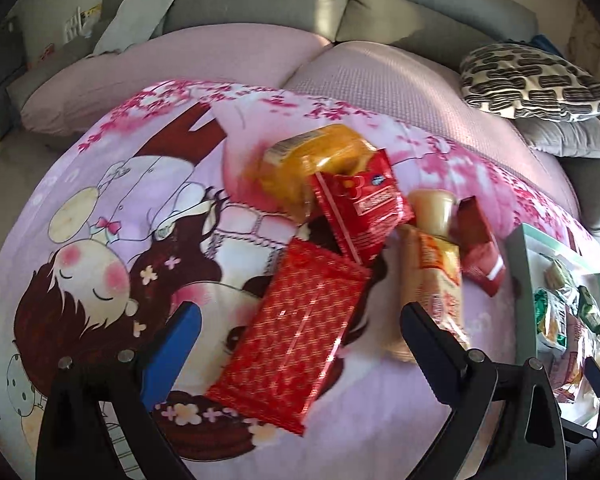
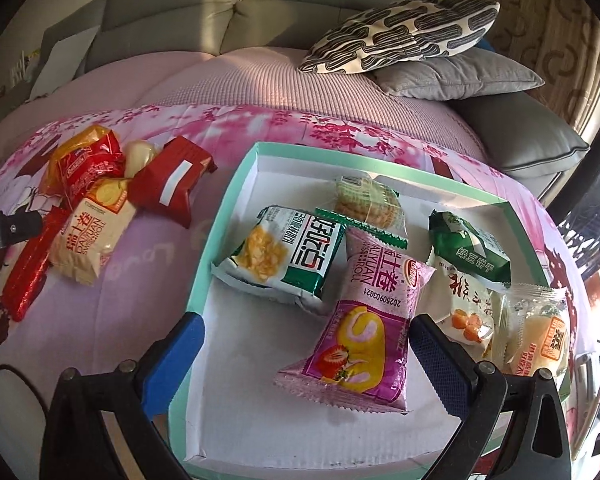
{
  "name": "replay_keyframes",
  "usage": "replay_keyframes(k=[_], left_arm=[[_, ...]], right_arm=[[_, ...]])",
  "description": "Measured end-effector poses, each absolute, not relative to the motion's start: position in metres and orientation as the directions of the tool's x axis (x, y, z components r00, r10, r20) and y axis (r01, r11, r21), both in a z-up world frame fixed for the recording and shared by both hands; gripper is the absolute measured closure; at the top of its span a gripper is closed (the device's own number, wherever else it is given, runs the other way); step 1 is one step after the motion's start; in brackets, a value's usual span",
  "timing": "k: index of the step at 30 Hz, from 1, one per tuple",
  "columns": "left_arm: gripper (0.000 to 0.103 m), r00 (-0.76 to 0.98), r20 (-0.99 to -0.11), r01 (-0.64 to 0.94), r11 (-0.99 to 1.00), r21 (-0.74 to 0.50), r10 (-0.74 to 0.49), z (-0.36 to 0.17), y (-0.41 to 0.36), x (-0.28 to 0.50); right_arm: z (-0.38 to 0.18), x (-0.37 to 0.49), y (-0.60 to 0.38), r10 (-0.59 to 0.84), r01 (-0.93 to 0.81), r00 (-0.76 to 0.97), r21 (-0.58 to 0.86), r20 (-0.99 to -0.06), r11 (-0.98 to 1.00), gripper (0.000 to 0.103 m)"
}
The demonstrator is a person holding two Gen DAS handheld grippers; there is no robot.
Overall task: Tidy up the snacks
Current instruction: 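Move both open tools back over the remaining snack pile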
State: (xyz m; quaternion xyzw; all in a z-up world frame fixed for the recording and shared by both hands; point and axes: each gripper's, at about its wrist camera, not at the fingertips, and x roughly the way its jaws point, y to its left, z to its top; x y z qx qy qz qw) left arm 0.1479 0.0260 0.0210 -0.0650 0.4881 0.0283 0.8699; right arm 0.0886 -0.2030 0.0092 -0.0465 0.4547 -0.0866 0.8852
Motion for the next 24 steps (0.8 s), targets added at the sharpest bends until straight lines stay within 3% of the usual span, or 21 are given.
replay_keyframes(k=[6, 24], left_arm=[[0.003, 0.510, -0.860, -0.127, 0.989, -0.077, -0.002, 0.017, 0.032, 0.149], [0.003, 0.504, -0.864, -0.136, 0.988, -0.070, 0.008, 0.014, 0.033, 0.149]], right_arm=[[0.011, 0.090, -0.220, -0.192, 0.157, 0.565, -0.124, -0.802, 0.980, 0.000], [-0.001, 0.090, -0.201, -0.183, 0.071, 0.546, -0.172, -0.818, 0.983, 0.000]])
